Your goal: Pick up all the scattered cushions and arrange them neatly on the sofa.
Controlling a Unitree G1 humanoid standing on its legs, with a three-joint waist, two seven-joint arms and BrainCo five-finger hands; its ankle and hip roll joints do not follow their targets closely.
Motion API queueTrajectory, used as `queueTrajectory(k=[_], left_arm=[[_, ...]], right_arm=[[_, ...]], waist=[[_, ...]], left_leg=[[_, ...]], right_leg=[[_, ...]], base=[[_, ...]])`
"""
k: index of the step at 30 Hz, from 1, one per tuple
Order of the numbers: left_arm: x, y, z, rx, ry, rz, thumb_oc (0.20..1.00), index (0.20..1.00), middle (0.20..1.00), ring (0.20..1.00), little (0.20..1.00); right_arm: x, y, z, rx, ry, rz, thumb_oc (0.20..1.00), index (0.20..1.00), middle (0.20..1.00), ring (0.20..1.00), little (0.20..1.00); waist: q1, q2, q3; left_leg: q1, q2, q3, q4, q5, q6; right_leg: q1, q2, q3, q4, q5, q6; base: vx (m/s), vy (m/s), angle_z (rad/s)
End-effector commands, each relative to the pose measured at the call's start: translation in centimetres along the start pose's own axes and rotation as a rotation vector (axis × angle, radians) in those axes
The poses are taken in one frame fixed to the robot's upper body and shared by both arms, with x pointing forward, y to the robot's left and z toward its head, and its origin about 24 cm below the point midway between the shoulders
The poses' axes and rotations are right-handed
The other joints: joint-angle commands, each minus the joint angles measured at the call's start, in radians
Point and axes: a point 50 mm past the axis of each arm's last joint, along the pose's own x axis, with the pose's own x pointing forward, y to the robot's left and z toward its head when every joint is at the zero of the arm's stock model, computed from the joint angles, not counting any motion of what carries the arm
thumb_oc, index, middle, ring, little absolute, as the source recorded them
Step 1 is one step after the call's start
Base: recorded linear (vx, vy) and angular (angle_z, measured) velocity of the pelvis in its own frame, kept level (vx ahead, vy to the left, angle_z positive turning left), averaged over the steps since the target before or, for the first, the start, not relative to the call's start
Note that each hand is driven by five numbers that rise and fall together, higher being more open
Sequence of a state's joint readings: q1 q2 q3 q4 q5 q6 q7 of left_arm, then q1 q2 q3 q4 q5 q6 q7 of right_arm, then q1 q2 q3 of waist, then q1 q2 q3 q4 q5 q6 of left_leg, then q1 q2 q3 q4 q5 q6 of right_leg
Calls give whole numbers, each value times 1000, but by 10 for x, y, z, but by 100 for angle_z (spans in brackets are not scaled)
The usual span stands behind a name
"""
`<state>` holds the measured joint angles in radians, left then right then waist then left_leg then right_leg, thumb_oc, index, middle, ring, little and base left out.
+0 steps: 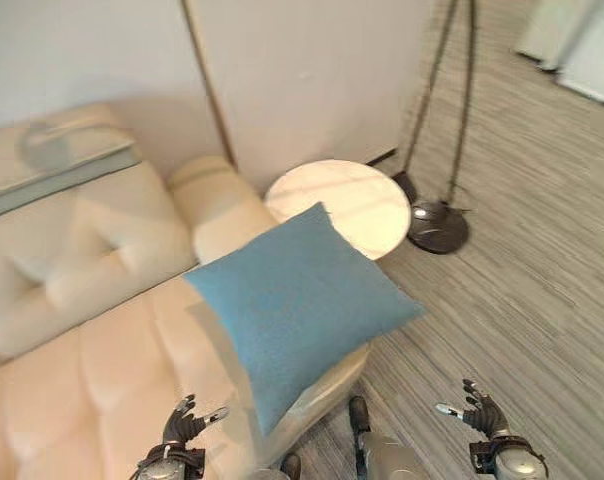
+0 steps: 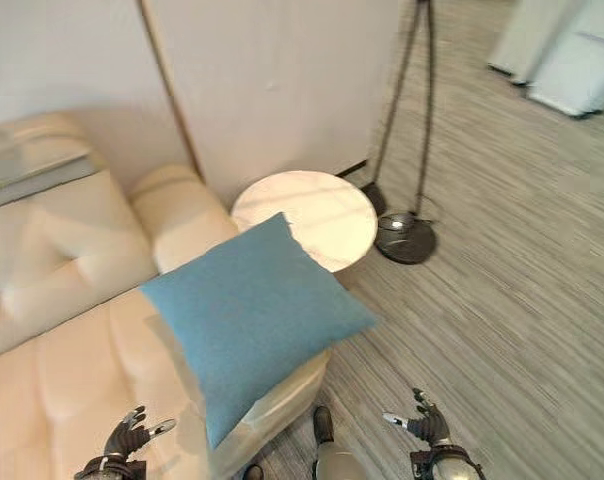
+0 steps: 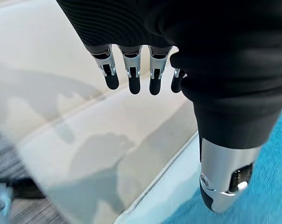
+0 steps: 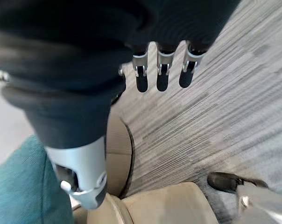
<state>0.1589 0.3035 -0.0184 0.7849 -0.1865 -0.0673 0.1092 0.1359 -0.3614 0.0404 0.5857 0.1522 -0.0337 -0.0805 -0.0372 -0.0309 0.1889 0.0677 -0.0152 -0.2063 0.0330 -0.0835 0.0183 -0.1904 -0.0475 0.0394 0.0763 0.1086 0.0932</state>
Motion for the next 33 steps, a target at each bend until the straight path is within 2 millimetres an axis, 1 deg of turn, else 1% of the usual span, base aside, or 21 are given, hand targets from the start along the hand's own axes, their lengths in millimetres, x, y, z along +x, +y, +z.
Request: queueTrajectory(k=[1,5,6,7,8,11,12,13,14,18,21,22,23,24,25,26,29,30,31,32,33], left_arm=[[5,17,32,-22,-129,38,1000,1000,1000,1000,1000],[6,20,37,-24,-151,45,1000,1000,1000,1000,1000],[7,23,55,-31,-218,58,1000,1000,1000,1000,1000],[7,24,64,-35,-251,64,1000,1000,1000,1000,1000],[7,24,64,-36,-251,64,1000,1000,1000,1000,1000],[8,24,79,-60,-304,61,1000,1000,1000,1000,1000],[9,24,84,-68,-318,59,1000,1000,1000,1000,1000],[9,24,85,-69,-318,59,1000,1000,1000,1000,1000],[10,22,94,-77,-347,45,1000,1000,1000,1000,1000],[11,16,109,-93,-384,14,1000,1000,1000,1000,1000],[13,4,132,-61,-446,-30,1000,1000,1000,1000,1000],[13,4,133,-61,-447,-30,1000,1000,1000,1000,1000],[12,-7,153,-42,-503,-57,1000,1000,1000,1000,1000],[12,-13,163,-35,-532,-70,1000,1000,1000,1000,1000],[12,-12,163,-35,-532,-70,1000,1000,1000,1000,1000],[11,-27,194,-21,-605,-92,1000,1000,1000,1000,1000],[10,-45,247,-3,-697,-90,1000,1000,1000,1000,1000],[9,-45,247,-3,-698,-90,1000,1000,1000,1000,1000],[6,-53,268,5,-735,-92,1000,1000,1000,1000,1000],[-5,-75,306,18,-798,-111,1000,1000,1000,1000,1000],[-10,-85,319,19,-817,-128,1000,1000,1000,1000,1000]], right_arm=[[3,-24,36,50,-160,-75,1000,1000,1000,1000,1000],[3,-37,47,43,-205,-106,1000,1000,1000,1000,1000],[3,-55,71,36,-291,-168,1000,1000,1000,1000,1000],[3,-61,81,40,-325,-192,1000,1000,1000,1000,1000],[3,-61,81,40,-326,-192,1000,1000,1000,1000,1000],[4,-72,100,14,-377,-205,1000,1000,1000,1000,1000],[5,-75,111,-14,-399,-198,1000,1000,1000,1000,1000],[6,-75,111,-14,-399,-198,1000,1000,1000,1000,1000],[7,-79,120,-62,-411,-193,1000,1000,1000,1000,1000],[12,-80,138,-154,-429,-182,1000,1000,1000,1000,1000],[25,-69,150,-206,-407,-139,1000,1000,1000,1000,1000],[25,-68,150,-206,-408,-139,1000,1000,1000,1000,1000],[34,-56,162,-203,-407,-106,1000,1000,1000,1000,1000],[38,-50,168,-195,-407,-96,1000,1000,1000,1000,1000],[38,-50,169,-195,-408,-96,1000,1000,1000,1000,1000],[47,-32,200,-193,-449,-72,1000,1000,1000,1000,1000],[52,0,256,-179,-516,-35,1000,1000,1000,1000,1000],[52,0,256,-179,-517,-35,1000,1000,1000,1000,1000],[52,14,272,-167,-534,-11,1000,1000,1000,1000,1000],[47,46,296,-102,-562,59,1000,1000,1000,1000,1000],[43,61,304,-49,-578,104,1000,1000,1000,1000,1000]], waist=[[-9,-21,-32],[-13,-18,-36],[-10,-14,-40],[-10,-14,-39],[-12,-13,-39],[-10,-16,-38],[-7,-20,-35],[-7,-20,-34],[-5,-24,-30],[-3,-23,-21],[9,-25,-13],[8,-25,-12],[15,-22,3],[18,-18,11],[17,-18,12],[24,-16,36],[29,-12,64],[29,-12,65],[29,-12,76],[29,-8,102],[28,-4,116]], left_leg=[[-29,-14,82,60,-33,-63],[-30,7,74,52,-24,-83],[-41,32,87,41,-9,-102],[-49,43,101,41,-1,-108],[-49,43,100,41,-2,-108],[-62,70,163,34,6,-116],[-68,83,205,32,15,-119],[-68,83,205,32,15,-119],[-79,100,262,30,28,-120],[-88,120,321,10,51,-127],[-89,130,342,-28,71,-134],[-89,130,342,-28,71,-134],[-109,133,350,-46,89,-138],[-118,134,354,-51,97,-139],[-119,134,354,-51,97,-139],[-153,133,361,-63,113,-140],[-201,132,365,-76,135,-144],[-201,132,366,-76,136,-144],[-219,131,367,-76,143,-145],[-245,128,363,-78,157,-147],[-257,128,360,-79,164,-148]], right_leg=[[42,-25,-29,-2,-74,41],[59,-21,-67,-1,-95,29],[76,-21,-116,-2,-121,14],[82,-24,-136,-3,-130,11],[83,-24,-138,-3,-131,11],[97,-29,-182,-9,-147,1],[109,-30,-206,-19,-151,-4],[109,-30,-207,-19,-151,-4],[114,-33,-235,-25,-158,-8],[117,-31,-268,-30,-167,-15],[100,-23,-282,-31,-169,-18],[101,-23,-282,-31,-169,-18],[72,-22,-286,-32,-163,-19],[55,-23,-287,-31,-158,-19],[54,-23,-287,-31,-158,-19],[9,-23,-283,-31,-142,-16],[-55,-20,-268,-26,-119,-9],[-56,-20,-267,-25,-119,-9],[-74,-20,-263,-23,-112,-6],[-97,-22,-258,-20,-101,-1],[-107,-24,-257,-17,-99,0]], base=[[162,-242,45],[114,-187,66],[130,-232,53],[129,-232,55],[57,-95,71],[70,-116,56],[77,-116,46],[73,-144,62],[24,-71,54],[42,-89,59],[35,-83,40],[-63,-54,39],[-75,-25,29],[-75,-25,21],[-122,-7,2],[-151,3,-6],[-144,14,-18],[-80,10,-13],[-96,3,-3],[-117,16,-1],[-80,15,2]])
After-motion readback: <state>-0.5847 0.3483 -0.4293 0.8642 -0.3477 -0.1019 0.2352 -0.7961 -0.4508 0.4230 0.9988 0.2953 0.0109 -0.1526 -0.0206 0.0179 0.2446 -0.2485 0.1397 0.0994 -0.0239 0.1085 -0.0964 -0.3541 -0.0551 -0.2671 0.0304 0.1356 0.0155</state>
